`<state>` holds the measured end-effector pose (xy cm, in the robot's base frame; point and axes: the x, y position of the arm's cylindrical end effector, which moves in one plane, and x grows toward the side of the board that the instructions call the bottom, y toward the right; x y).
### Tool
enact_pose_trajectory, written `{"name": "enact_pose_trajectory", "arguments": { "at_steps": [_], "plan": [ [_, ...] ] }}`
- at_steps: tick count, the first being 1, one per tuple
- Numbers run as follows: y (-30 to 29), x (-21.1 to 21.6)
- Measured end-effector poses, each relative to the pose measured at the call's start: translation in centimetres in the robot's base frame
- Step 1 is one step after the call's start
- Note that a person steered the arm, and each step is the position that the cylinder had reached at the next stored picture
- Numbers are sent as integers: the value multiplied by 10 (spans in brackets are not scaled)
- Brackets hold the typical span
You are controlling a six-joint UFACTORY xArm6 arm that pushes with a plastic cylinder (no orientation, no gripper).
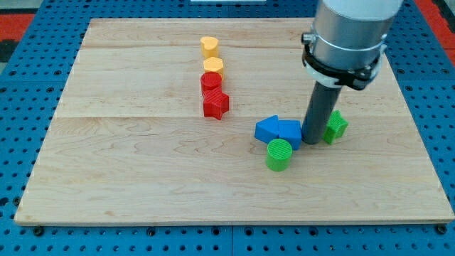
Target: Separate the blue blocks from the green blocks
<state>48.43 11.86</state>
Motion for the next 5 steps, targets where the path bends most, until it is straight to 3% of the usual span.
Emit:
{"name": "enact_pose_trajectory", "arguments": {
  "at_steps": [3,5],
  "plan": [
    [-60,-26],
    [-143,-19]
  ]
}}
